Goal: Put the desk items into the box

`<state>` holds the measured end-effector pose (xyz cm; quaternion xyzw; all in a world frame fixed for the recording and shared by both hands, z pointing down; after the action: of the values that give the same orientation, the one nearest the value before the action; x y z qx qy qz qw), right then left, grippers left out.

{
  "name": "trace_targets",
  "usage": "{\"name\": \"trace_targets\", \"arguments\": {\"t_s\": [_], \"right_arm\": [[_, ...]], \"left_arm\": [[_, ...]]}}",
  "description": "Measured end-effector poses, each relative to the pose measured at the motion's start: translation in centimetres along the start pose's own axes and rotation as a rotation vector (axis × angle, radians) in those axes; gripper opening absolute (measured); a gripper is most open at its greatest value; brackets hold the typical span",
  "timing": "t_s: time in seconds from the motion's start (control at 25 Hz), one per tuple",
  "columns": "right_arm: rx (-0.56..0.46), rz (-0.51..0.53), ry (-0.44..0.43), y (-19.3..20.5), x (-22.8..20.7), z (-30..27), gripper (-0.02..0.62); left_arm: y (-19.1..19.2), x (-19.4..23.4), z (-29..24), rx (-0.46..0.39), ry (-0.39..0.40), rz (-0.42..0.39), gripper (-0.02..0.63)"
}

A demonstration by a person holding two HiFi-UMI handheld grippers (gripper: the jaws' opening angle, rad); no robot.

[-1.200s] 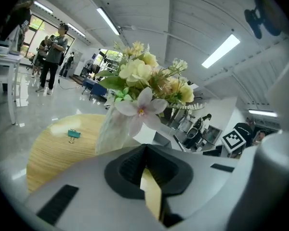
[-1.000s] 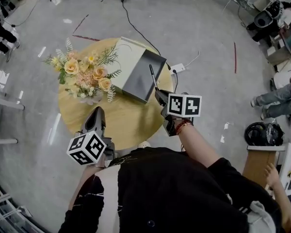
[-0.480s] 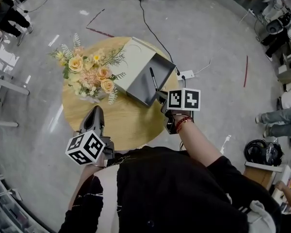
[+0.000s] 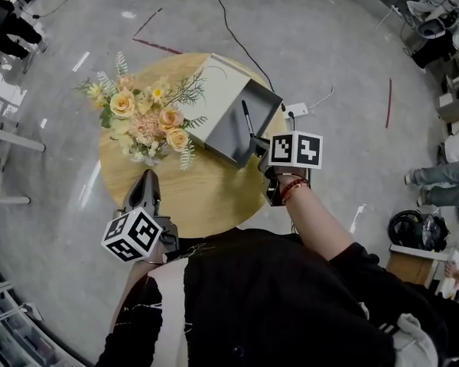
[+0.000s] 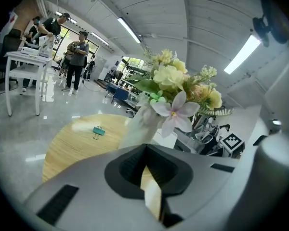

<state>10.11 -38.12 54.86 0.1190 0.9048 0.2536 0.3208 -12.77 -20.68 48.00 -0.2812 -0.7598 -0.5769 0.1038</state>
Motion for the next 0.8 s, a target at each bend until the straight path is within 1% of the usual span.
{"name": "trace_targets", "arguments": {"t_s": [0.16,0.2,0.4,0.48,0.6,0.8], "right_arm": [[-0.036,-0.046,0.04,-0.6,0.5,-0.1,0.066],[-0.047,-0.064,0.051,-0.7,0.8,-0.1,0.066],[-0.104,-0.166,0.106,-0.7,2.0,-0.3,0.066],[-0.119,-0.214,0.125,-0.7,2.3,-0.6,0.066],[-0.129,-0.307,0.151,-0.5,2.2,-1.0,0.066],[-0.127,-0.439,0.227,-0.3,1.2,-1.6,0.066]], "left_arm": [[-1.1,2.6,-0.6,0.043,-0.006,-0.071,0.009],[-1.6,3.3,-0.9,0.052,0.0,-0.077,0.009],[-3.6,6.1,-2.3,0.082,0.063,-0.075,0.009],[-4.4,7.0,-2.7,0.087,0.076,-0.073,0.009],[-5.5,8.7,-3.1,0.086,0.085,-0.059,0.009],[-6.9,10.8,-4.0,0.104,0.112,-0.054,0.009]]}}
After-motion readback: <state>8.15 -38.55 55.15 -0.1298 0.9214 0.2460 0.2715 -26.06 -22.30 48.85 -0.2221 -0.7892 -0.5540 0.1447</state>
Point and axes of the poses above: the fingertips, and each gripper's own axes: z backward along the fingers, x to its left, y out of its underside, the point moved 1 cm from there along z, backward along the fingers, and after that the axes turned 7 degrees about -x, right-handed, at the moved point
